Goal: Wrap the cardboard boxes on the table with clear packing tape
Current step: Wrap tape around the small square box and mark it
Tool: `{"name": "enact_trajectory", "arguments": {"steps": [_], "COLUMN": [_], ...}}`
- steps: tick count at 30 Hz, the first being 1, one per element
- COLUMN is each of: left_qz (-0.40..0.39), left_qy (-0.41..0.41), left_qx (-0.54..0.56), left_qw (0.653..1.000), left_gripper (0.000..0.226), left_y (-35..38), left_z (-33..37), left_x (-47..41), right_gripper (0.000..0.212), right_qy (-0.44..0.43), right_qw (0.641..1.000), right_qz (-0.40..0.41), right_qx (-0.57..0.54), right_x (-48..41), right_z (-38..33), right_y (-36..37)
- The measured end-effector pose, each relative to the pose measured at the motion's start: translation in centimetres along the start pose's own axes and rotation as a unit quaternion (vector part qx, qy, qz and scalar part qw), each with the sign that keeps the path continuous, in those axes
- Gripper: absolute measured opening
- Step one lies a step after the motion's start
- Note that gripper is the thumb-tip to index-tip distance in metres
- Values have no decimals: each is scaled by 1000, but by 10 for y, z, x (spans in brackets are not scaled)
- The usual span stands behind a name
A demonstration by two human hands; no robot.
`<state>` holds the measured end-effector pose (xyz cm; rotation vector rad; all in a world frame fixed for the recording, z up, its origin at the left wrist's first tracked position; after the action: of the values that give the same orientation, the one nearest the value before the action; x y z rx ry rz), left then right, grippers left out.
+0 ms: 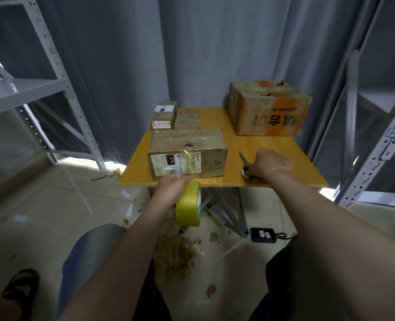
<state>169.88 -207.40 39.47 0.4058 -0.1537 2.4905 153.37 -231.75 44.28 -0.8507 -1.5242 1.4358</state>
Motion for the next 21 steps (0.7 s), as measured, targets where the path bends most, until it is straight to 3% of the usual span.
{"name": "enact_trajectory", "arguments": {"steps": [7, 10, 11, 13, 15, 17, 19, 21], "left_qz": [9, 17, 16, 18, 19, 20, 21, 26], "left_qy": [34, 25, 17, 13, 17, 18, 15, 11], "left_qx": [3, 18, 28, 40, 37, 35, 36, 40], "left_qw": [999, 999, 999, 999, 999, 999, 999, 999], "left_gripper": [12, 12, 10, 6, 5, 5, 2, 10], "left_y": [-4, -5, -5, -7, -7, -6, -6, -6], "left_z": [4, 3, 3, 2, 1, 0, -1, -1], "left_x": [2, 4, 4, 4, 1, 0, -1, -2], "right_gripper": [37, 39, 35, 27, 21, 29, 46, 60], "right_qy": [-2, -15, -34, -102, -204, -271, -279, -266], "right_qw": [999, 984, 958, 868, 800, 786, 825, 861], "right_qz": [37, 24, 18, 6, -41, -149, -277, -352], "right_qx": [-6, -177, -286, -486, -563, -535, -406, -255], "right_x": [-3, -12, -12, -1, 21, 42, 61, 73], "right_z": [-8, -9, -13, -27, -47, -66, -74, -70], "right_y": [1, -6, -11, -28, -47, -50, -33, -16]}}
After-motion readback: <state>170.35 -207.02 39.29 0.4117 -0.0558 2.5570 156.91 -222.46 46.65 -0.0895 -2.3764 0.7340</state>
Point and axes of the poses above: each hand's wrist, its own x-axis away from the middle knuckle, its own y-axis out of the palm, z = x × y, the point moved 9 cm from there along -x, towards the middle knuckle, and after that the axes turned 10 degrees about x, right-handed, at the moved point
